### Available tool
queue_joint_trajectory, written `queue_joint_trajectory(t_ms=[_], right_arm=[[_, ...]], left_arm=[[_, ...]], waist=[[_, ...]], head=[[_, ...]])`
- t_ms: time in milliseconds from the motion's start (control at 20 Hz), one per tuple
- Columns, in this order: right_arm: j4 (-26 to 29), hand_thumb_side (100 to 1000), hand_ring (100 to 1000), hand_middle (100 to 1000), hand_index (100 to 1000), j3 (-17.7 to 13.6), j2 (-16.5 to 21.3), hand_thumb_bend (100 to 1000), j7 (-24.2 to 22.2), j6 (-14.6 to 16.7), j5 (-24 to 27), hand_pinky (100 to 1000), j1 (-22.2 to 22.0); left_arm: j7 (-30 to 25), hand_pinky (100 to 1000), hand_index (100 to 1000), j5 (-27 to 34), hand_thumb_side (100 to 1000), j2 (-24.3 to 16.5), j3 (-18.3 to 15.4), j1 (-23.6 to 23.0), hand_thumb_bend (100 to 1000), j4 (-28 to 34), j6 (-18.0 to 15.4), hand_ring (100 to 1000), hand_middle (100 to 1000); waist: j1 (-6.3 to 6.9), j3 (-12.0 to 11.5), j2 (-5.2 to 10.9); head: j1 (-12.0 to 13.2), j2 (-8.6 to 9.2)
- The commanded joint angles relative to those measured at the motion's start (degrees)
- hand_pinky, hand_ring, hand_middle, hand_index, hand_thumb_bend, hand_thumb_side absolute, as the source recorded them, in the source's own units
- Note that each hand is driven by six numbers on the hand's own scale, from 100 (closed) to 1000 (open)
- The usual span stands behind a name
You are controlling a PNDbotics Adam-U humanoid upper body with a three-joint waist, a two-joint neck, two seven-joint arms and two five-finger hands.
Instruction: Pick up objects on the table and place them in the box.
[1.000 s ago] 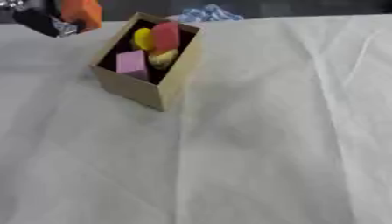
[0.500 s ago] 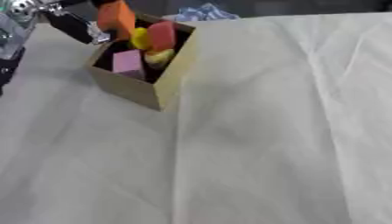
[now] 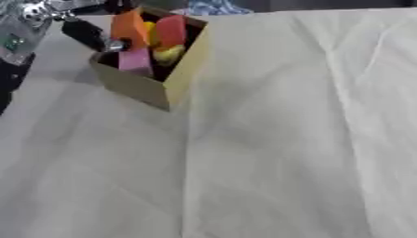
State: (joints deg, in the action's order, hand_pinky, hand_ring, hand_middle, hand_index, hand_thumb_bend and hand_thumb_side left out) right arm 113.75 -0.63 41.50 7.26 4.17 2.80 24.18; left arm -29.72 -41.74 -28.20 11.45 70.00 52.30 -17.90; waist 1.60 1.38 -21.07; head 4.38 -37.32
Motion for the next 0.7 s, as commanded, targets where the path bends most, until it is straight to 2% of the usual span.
queue_joint_trajectory(t_ms=[50,200,350,450,550,700], right_arm=[[0.84,649,793,700,796,-0.31,0.73,100,-0.16,0.05,0.31,884,0.49],[0.84,646,793,701,796,-0.26,0.6,100,-0.21,-0.01,0.38,884,0.48],[0.84,639,794,701,796,-0.2,0.52,100,-0.24,-0.01,0.47,884,0.52],[0.84,633,794,702,796,-0.1,0.43,100,-0.28,0.03,0.57,884,0.62],[0.84,630,794,702,796,0.03,0.29,100,-0.36,0.09,0.76,884,0.85],[0.84,616,795,705,797,0.23,-0.15,100,-0.44,0.31,1.26,884,1.86]], left_arm=[[2.35,864,940,-1.26,703,-0.88,-0.23,1.01,655,1.13,-0.45,825,836],[3.37,860,934,-2.34,663,-0.93,-0.46,0.86,607,1.28,-0.43,822,831],[4.32,858,927,-1.98,662,-0.97,-1.08,0.56,563,2.2,0.05,815,825],[5.36,845,907,-1.03,660,-1.12,-1.58,0.29,488,3.48,0.67,797,803],[8.78,830,864,0.35,638,-1.63,-2.51,-0.7,395,7.19,2.32,762,759],[17.74,825,819,6.41,623,-2.74,-4.22,-5.2,348,18.44,6.58,730,723]], waist=[[-0.23,-0.11,1.87],[-0.2,-0.22,2.28],[-0.23,-0.38,2.79],[-0.28,-0.52,3.2],[-0.35,-0.71,3.6],[-0.42,-1.2,4.02]], head=[[0.04,-0.1],[-0.04,-0.19],[-0.23,-0.45],[-0.24,-0.59],[-0.37,-0.75],[-0.78,-0.96]])
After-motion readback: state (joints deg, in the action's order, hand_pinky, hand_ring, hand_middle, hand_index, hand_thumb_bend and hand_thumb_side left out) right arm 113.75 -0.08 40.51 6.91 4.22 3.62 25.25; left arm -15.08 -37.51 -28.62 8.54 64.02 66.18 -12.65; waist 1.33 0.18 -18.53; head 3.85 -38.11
